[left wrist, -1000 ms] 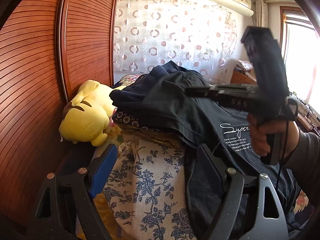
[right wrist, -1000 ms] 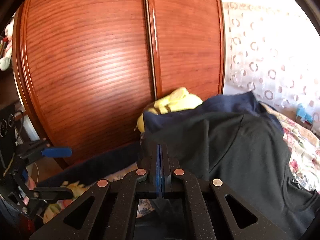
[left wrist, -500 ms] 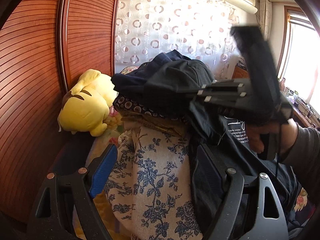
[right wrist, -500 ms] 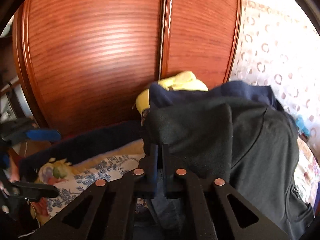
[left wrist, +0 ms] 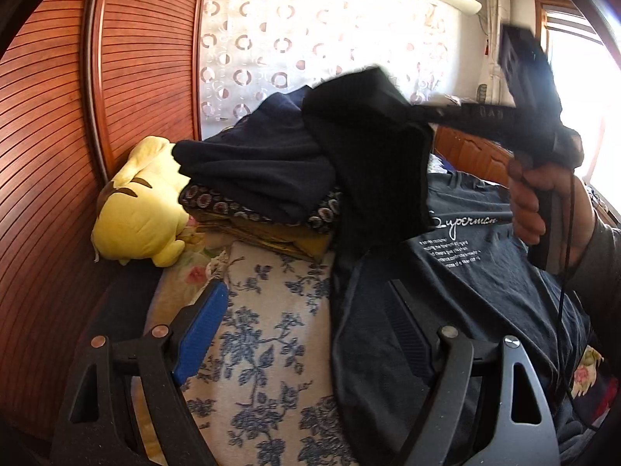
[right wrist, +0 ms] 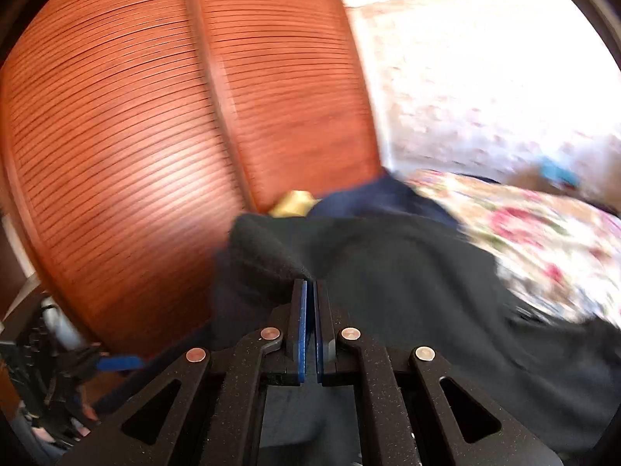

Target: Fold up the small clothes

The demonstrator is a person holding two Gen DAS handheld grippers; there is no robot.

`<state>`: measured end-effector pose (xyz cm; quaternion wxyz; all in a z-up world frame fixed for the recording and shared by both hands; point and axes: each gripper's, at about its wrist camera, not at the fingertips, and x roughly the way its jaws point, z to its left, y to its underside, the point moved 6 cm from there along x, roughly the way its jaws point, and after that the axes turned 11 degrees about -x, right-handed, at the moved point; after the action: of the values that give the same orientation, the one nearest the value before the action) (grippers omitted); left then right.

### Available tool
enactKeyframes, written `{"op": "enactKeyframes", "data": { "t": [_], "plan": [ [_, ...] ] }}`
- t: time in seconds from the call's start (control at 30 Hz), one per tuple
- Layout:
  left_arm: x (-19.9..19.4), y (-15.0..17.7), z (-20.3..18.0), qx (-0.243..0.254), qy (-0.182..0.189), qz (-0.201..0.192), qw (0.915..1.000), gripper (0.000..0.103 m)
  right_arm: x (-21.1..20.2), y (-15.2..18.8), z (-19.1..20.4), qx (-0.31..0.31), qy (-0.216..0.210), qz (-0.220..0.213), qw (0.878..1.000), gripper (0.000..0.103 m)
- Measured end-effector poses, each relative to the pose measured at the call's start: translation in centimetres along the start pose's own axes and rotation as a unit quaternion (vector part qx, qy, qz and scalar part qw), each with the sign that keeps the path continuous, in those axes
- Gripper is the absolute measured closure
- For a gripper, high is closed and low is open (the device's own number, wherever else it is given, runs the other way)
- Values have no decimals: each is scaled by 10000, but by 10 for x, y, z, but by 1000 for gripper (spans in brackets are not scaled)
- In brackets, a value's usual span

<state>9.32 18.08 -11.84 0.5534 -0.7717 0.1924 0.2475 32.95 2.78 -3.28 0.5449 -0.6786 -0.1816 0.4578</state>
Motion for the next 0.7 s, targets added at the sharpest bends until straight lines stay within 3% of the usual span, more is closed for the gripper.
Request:
{"op": "enactKeyframes", "data": {
  "t": [0.07, 0.2, 0.33, 0.47, 0.7],
  "plan": [
    [5, 1, -5, 32, 12, 41, 10000, 21, 2, 23, -28, 46, 487, 350, 9982, 99],
    [13, 3, -14, 63, 70, 107, 9999, 21, 15, 66, -66, 213, 718, 998, 9922, 80],
    [19, 6, -24, 129, 90, 195, 9997, 21, 24, 75, -86, 244, 807, 1030, 9911, 67],
    [21, 7, -36, 219, 161, 205, 9994, 21, 9, 80, -97, 212, 857, 923, 9918, 57],
    [36, 1, -76, 492, 328, 136, 9982, 21, -32, 83, -116, 88, 1272, 866, 9880, 52]
  ]
}}
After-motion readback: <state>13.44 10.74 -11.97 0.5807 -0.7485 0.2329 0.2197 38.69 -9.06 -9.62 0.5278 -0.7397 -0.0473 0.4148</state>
